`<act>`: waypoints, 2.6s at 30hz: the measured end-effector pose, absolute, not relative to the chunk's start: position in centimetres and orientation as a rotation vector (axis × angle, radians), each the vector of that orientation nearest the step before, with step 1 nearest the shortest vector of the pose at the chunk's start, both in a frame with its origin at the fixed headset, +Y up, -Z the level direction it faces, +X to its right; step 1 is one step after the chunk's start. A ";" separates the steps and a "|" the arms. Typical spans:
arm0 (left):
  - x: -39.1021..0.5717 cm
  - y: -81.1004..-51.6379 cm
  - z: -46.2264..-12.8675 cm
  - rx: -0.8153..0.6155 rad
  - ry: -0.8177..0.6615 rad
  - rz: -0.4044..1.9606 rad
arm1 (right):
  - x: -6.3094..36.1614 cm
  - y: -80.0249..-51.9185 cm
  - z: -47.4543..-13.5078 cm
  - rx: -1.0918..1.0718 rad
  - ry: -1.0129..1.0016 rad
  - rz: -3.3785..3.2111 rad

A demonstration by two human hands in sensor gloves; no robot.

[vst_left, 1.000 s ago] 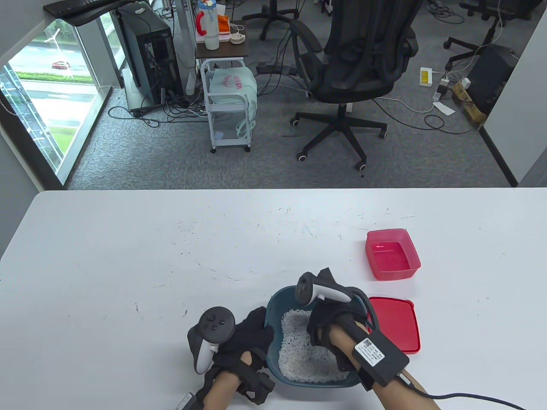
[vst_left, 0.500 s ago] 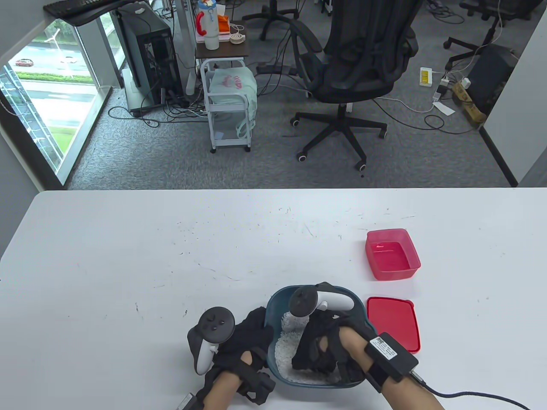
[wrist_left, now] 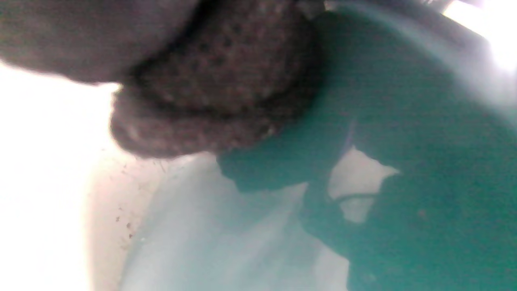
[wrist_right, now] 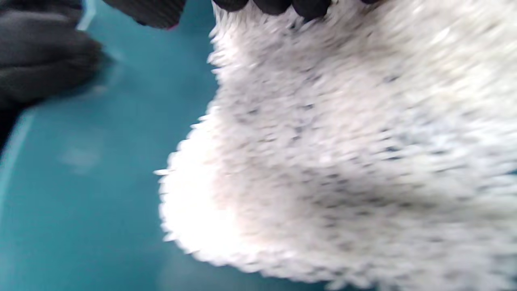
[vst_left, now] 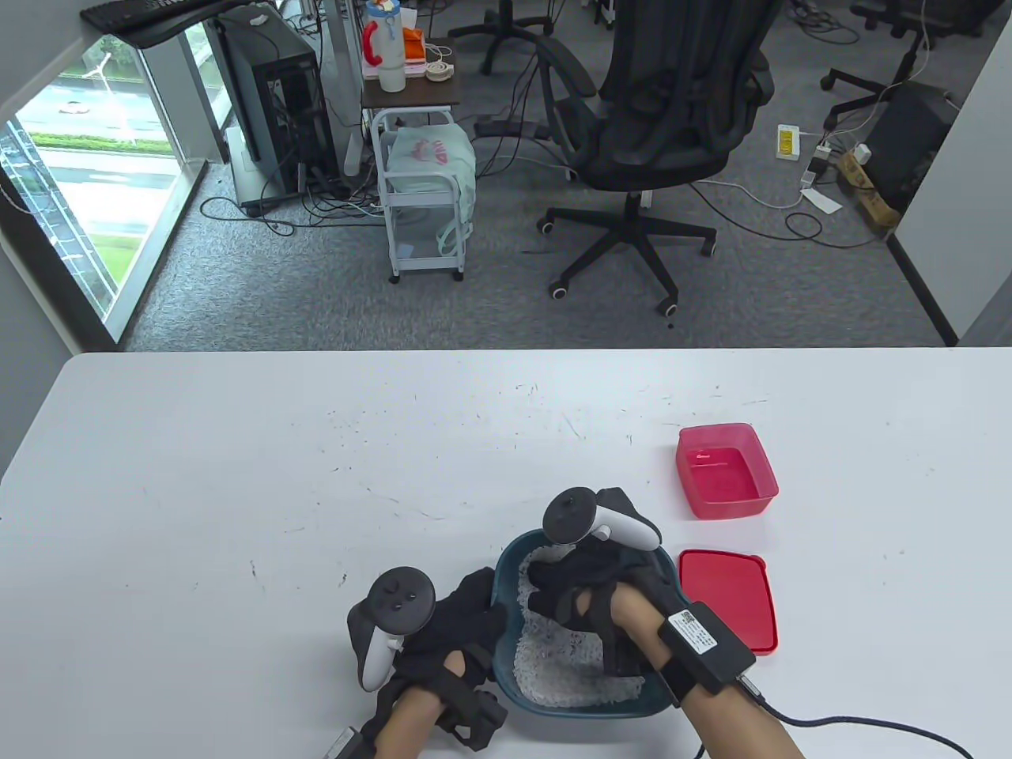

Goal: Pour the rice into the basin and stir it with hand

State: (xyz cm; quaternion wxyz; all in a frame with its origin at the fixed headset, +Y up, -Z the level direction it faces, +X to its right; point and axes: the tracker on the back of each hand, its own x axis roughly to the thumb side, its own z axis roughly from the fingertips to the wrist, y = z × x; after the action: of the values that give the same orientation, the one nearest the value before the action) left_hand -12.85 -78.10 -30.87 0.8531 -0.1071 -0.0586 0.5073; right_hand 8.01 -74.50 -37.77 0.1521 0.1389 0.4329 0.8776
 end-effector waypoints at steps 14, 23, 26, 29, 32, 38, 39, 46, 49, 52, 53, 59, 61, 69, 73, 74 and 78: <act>-12.8 -78.1 -30.6 -0.215 -0.087 1.083 | 6.6 -76.3 -33.7 0.382 1.642 2.983; -12.8 -78.1 -30.6 -0.218 -0.080 1.080 | 6.2 -76.5 -34.4 0.690 1.581 2.107; -12.8 -78.1 -30.6 -0.226 -0.099 1.081 | 6.0 -76.7 -35.0 0.674 1.551 2.021; -12.8 -78.1 -30.6 -0.231 -0.110 1.079 | 5.9 -76.1 -36.1 0.649 1.457 2.015; -12.7 -78.1 -30.6 -0.229 -0.116 1.073 | 6.3 -75.6 -37.3 0.594 1.348 2.096; -12.6 -78.0 -30.6 -0.224 -0.124 1.065 | 7.3 -74.5 -38.2 0.421 1.122 2.514; -12.6 -78.1 -30.6 -0.226 -0.123 1.066 | 7.5 -74.3 -38.2 0.370 1.138 2.623; -12.5 -78.1 -30.5 -0.214 -0.100 1.063 | 8.2 -74.9 -36.9 0.202 1.382 3.034; -12.5 -78.1 -30.4 -0.216 -0.091 1.072 | 8.0 -75.6 -35.6 0.212 1.471 3.047; -12.5 -78.1 -30.4 -0.217 -0.086 1.075 | 7.7 -76.6 -34.4 0.298 1.604 2.963; -12.5 -78.1 -30.4 -0.216 -0.086 1.074 | 7.6 -76.8 -34.2 0.334 1.622 2.917; -12.5 -78.1 -30.4 -0.222 -0.087 1.075 | 6.9 -76.0 -33.6 0.709 1.552 2.318; -12.4 -78.1 -30.4 -0.224 -0.094 1.074 | 6.8 -76.0 -33.7 0.731 1.543 2.142; -12.4 -78.0 -30.6 -0.231 -0.120 1.064 | 6.4 -75.5 -36.9 0.599 1.356 2.142; -12.4 -78.0 -30.5 -0.229 -0.122 1.063 | 7.2 -74.6 -38.3 0.446 1.161 2.350; -12.4 -78.0 -30.6 -0.230 -0.122 1.064 | 7.3 -74.4 -38.4 0.422 1.129 2.426; -12.4 -78.0 -30.5 -0.227 -0.121 1.064 | 7.9 -74.2 -38.0 0.321 1.177 2.715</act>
State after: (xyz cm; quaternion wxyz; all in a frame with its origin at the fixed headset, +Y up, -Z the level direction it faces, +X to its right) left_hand -12.41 -78.01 -30.54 0.8538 -0.1080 -0.0574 0.5060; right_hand 7.88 -74.19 -38.00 0.0826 0.1075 0.3940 0.9091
